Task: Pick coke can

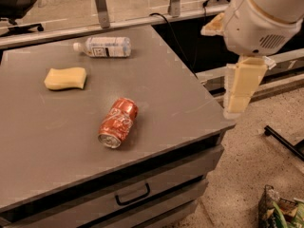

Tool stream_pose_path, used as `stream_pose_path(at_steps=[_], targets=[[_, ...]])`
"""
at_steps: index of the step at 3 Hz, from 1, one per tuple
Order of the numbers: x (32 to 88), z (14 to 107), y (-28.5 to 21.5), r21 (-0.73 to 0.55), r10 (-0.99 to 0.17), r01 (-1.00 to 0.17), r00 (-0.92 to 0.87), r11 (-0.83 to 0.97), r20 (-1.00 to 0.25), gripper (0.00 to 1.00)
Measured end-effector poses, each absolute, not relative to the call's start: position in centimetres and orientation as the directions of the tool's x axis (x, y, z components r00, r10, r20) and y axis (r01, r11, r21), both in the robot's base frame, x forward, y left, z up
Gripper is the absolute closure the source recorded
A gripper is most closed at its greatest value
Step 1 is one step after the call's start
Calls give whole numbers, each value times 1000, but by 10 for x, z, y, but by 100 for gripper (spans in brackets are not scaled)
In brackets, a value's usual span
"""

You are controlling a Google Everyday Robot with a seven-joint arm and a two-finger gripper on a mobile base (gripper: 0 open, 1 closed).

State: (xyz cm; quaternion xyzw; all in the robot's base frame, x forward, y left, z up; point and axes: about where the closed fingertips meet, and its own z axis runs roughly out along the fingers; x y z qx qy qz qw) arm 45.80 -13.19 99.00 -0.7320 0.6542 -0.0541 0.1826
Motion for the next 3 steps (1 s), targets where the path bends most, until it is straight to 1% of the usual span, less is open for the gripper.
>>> stream_pose_path(at_steps=[1, 2, 3], targets=[[464, 976, -90, -322, -929, -897, 354, -302, -113, 0], [469, 952, -52, -281, -838, -823, 537, -494, -95, 0], [471, 930, -22, -237, -726, -722, 682, -650, -86, 0]])
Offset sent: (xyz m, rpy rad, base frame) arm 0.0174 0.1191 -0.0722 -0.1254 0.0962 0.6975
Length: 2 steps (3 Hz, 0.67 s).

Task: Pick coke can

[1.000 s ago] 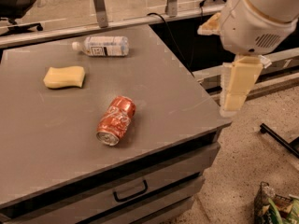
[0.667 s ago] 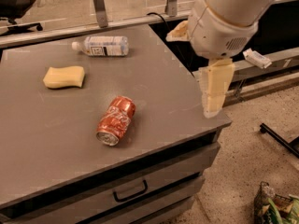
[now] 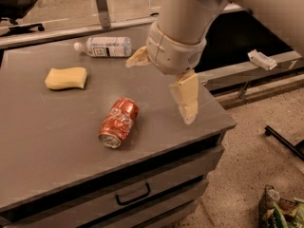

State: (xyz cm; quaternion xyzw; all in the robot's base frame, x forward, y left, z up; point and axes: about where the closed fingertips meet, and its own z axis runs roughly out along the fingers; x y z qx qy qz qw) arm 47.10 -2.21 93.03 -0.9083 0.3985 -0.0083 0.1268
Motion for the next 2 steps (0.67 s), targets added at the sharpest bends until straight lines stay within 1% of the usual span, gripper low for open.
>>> stream_pose_path(at_steps=[1, 2], targets=[[469, 912, 7, -224, -619, -625, 779, -748, -106, 0], [464, 896, 34, -227, -538, -552, 834, -802, -125, 0]])
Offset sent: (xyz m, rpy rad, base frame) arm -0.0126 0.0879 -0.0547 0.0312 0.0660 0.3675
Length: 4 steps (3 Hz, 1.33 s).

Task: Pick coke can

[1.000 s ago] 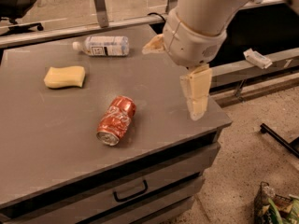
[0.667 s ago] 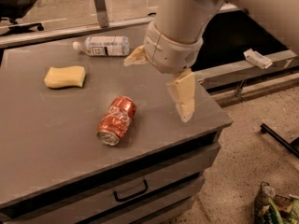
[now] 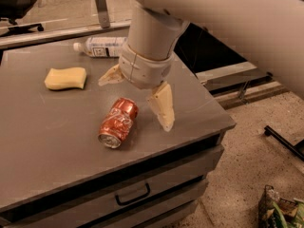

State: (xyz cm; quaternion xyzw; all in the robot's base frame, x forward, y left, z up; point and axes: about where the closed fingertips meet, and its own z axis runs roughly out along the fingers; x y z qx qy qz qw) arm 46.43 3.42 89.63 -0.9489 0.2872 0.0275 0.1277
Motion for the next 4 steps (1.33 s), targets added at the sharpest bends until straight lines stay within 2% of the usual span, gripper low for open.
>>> stream_pose_path(at_steps=[1, 2, 4], targets=[[459, 880, 58, -229, -483, -503, 864, -834, -140, 0], [456, 861, 76, -219, -472, -490, 871, -843, -135, 18], [439, 835, 89, -193, -481, -486, 874, -853, -75, 64]])
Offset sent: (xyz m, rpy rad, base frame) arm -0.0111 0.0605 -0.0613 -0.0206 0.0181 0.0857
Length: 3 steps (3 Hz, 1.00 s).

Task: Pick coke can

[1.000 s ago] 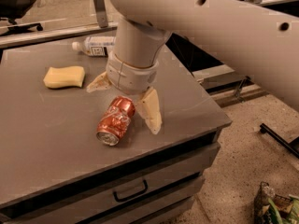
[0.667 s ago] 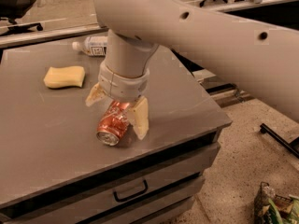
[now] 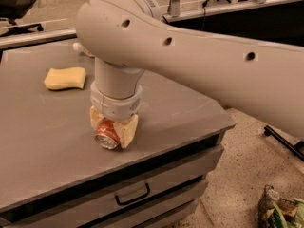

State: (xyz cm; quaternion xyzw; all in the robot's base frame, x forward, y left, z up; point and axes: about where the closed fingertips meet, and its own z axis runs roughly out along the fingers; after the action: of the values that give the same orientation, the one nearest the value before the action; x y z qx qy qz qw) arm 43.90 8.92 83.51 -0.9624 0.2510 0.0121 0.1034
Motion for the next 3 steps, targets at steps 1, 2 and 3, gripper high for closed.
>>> stream_pose_path(at_steps=[1, 2, 3], targets=[[440, 837, 88, -197, -495, -497, 867, -845, -65, 87], [455, 874, 77, -257, -570, -563, 820, -785, -56, 100], [470, 920, 67, -301, -627, -618, 775, -726, -79, 100]])
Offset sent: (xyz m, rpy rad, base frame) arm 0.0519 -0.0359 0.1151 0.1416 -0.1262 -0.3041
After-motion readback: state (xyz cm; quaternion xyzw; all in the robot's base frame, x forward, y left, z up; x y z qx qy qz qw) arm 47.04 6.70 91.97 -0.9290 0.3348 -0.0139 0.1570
